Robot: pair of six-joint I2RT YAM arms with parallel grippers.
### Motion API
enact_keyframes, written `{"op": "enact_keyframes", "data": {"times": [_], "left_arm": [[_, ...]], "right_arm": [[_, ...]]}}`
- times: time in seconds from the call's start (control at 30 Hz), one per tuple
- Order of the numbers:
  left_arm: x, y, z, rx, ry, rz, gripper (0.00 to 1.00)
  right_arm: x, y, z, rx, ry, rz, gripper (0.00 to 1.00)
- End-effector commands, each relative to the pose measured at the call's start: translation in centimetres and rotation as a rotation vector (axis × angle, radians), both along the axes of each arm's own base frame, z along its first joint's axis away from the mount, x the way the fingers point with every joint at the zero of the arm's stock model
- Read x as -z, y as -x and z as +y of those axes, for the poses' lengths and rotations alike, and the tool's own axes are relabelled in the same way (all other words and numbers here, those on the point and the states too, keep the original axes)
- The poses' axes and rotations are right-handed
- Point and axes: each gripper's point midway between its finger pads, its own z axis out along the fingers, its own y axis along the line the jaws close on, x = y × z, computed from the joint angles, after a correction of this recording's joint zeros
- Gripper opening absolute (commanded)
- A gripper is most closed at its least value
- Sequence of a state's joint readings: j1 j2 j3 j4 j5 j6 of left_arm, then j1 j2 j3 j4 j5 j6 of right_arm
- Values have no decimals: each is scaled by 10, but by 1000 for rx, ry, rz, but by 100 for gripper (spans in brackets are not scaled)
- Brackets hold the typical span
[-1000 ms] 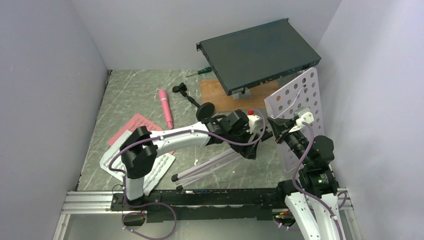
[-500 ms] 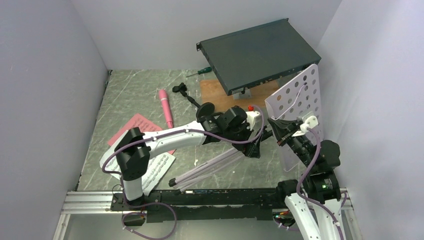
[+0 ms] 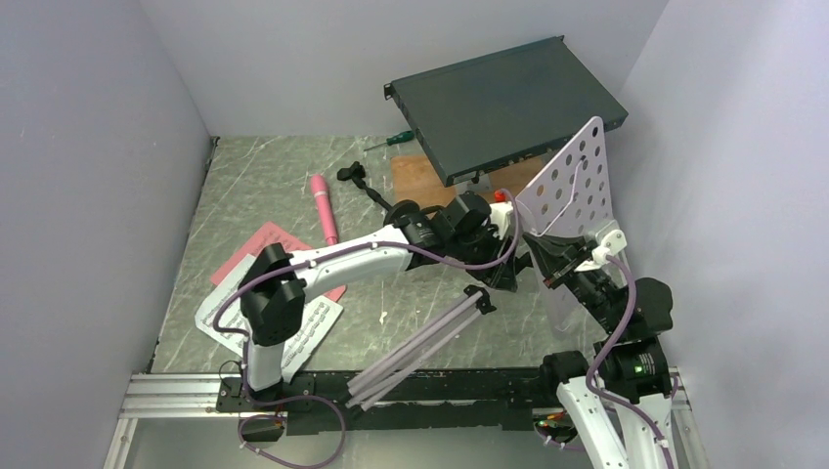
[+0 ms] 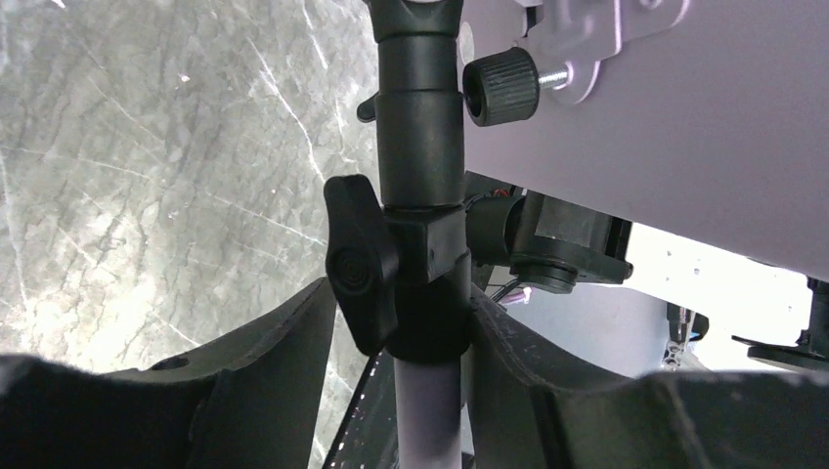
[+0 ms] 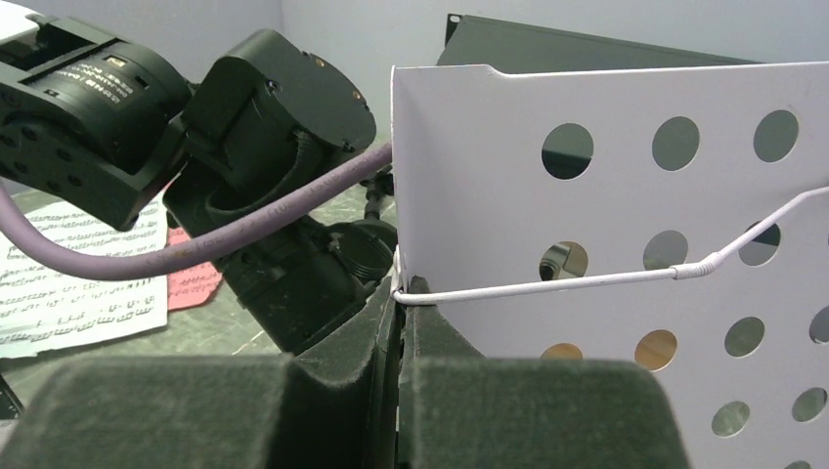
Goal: Set up the instrument practice props
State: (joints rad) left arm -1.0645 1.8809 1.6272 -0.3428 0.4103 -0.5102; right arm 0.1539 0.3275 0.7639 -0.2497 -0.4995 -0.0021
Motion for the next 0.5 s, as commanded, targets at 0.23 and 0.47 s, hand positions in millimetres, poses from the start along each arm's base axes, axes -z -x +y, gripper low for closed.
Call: {"op": "enact_keyframes", "data": {"times": [0.23,0.47], "left_arm": [[3,-8,-13,11,11,-40,56],[-25,-21,-13,41,117,-252,0]], "right_arm": [[-121,53,-10,7,-83,-432,0],[-118,51,-14,39,-74,-427,0]]}}
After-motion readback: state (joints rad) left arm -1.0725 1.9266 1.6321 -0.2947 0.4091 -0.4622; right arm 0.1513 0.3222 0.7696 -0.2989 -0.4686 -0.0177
